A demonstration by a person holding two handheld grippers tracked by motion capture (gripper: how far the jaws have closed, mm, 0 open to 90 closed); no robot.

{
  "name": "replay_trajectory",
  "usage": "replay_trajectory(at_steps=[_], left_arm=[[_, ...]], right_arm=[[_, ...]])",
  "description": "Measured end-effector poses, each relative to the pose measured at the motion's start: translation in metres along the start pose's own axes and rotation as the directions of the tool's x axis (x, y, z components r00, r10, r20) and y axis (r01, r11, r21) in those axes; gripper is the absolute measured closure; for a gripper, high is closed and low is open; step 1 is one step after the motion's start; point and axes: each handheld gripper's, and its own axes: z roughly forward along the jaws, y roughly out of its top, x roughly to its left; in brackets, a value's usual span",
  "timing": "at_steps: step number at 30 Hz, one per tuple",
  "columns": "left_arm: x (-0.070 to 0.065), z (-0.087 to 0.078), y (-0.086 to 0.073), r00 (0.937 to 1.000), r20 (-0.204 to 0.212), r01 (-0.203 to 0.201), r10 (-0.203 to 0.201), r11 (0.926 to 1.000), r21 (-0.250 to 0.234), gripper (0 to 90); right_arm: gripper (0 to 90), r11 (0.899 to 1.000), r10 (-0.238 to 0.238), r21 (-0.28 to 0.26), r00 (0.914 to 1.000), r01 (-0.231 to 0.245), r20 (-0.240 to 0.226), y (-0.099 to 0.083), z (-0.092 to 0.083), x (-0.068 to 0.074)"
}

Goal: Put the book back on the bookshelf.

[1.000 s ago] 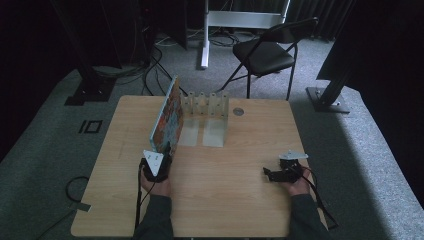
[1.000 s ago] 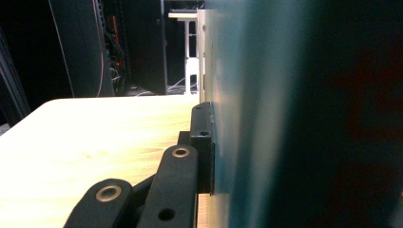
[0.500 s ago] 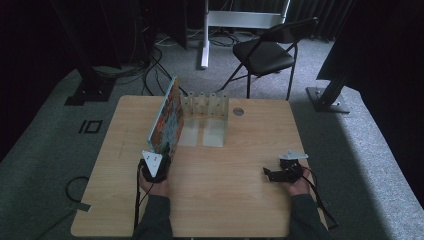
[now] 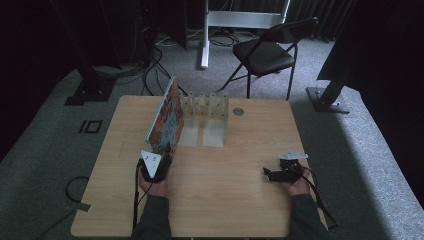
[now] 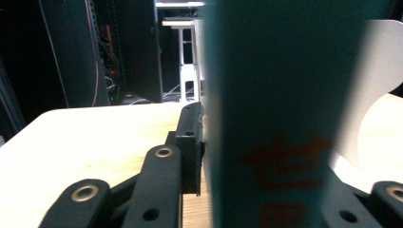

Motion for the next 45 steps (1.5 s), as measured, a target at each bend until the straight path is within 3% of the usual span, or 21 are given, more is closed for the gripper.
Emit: replay_trajectory(at_steps=[18, 25, 39, 45], left_arm=[[0.004, -0.003, 0.0, 0.9996, 0.013, -0.024, 0.024, 0.9996, 0.011, 63.4], [0.007, -0.004, 0.0, 0.9979, 0.051, -0.042, 0.041, 0.9986, 0.031, 59.4], [0.009, -0.01, -0.001, 0.9961, 0.062, -0.064, 0.062, 0.9973, 0.036, 51.2], [0.008, -0.014, -0.003, 0.9907, 0.096, -0.101, 0.096, 0.9938, 0.046, 46.2]], right_arm=[[12.4, 1.0, 0.0, 0.0, 1.0, 0.0, 0.0, 0.0, 0.0, 0.0], [12.4, 1.0, 0.0, 0.0, 1.0, 0.0, 0.0, 0.0, 0.0, 0.0], [12.4, 1.0, 0.0, 0.0, 1.0, 0.0, 0.0, 0.0, 0.0, 0.0], [12.5, 1.0, 0.0, 0.0, 1.0, 0.0, 0.0, 0.0, 0.0, 0.0]])
